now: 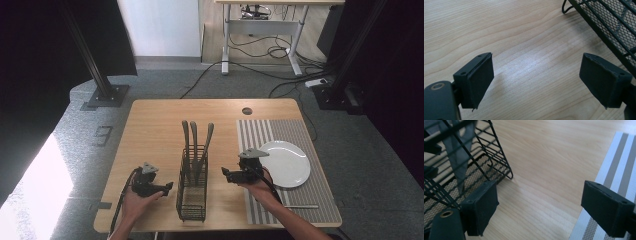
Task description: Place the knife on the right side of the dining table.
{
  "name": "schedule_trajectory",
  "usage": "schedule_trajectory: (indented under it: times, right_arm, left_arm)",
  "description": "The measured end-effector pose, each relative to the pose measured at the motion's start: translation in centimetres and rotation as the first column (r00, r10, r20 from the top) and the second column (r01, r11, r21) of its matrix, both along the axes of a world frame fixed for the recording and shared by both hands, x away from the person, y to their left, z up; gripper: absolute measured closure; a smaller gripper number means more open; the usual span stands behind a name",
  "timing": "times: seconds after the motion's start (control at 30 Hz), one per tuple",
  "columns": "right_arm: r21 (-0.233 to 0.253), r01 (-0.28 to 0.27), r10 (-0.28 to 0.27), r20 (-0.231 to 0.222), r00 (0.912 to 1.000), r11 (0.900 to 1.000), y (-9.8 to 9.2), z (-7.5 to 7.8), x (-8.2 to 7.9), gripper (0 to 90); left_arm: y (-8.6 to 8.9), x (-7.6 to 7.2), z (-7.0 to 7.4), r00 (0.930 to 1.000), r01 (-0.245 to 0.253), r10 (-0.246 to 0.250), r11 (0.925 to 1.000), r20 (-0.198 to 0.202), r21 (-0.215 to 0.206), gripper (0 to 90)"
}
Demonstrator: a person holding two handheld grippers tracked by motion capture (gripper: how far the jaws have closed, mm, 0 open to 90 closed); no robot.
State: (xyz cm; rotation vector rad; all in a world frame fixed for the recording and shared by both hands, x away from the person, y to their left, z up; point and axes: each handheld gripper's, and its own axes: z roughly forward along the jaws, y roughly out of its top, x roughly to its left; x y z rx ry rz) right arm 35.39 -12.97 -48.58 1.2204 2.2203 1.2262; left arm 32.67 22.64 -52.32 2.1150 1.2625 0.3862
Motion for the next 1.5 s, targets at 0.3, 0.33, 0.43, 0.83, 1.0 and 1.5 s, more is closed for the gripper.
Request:
schedule_trajectory:
  times: [0.3, 0.33, 0.43, 0.83, 1.0, 1.5]
  right_arm:
    - [0.001, -0.039, 0.039, 0.083, 0.9958, 0.999, 0.3, 1.8, 0.4, 18.9]
    - [0.005, -0.047, 0.047, 0.083, 0.9954, 0.999, 0.4, 2.0, 0.6, 19.0]
    - [0.016, -0.058, 0.057, 0.078, 0.9953, 0.998, 0.7, 2.6, 0.9, 20.6]
    - [0.087, -0.087, 0.079, 0.094, 0.9924, 0.992, 2.0, 4.8, 2.5, 30.0]
    - [0.110, -0.109, 0.097, 0.105, 0.9897, 0.988, 2.9, 5.5, 3.3, 34.8]
    - [0.181, -0.131, 0.117, 0.085, 0.9895, 0.975, 3.6, 6.3, 5.2, 45.5]
  left_arm:
    - [-0.1, 0.0, -0.1, 1.0000, -0.004, 0.004, 0.9998, 0.000, 0.020, 13.0]
    - [-0.1, 0.0, -0.1, 1.0000, -0.004, 0.004, 0.9997, 0.002, 0.025, 13.0]
    - [-0.3, -0.2, -0.2, 1.0000, 0.001, -0.001, 0.9995, 0.001, 0.031, 13.1]
    - [-0.3, -0.2, -0.2, 1.0000, -0.004, 0.004, 0.9994, -0.002, 0.034, 13.7]
    - [-0.3, -0.3, -0.2, 1.0000, -0.002, 0.003, 0.9993, -0.002, 0.038, 14.0]
    - [-0.3, -0.2, -0.3, 1.0000, -0.003, 0.004, 0.9992, -0.008, 0.040, 14.3]
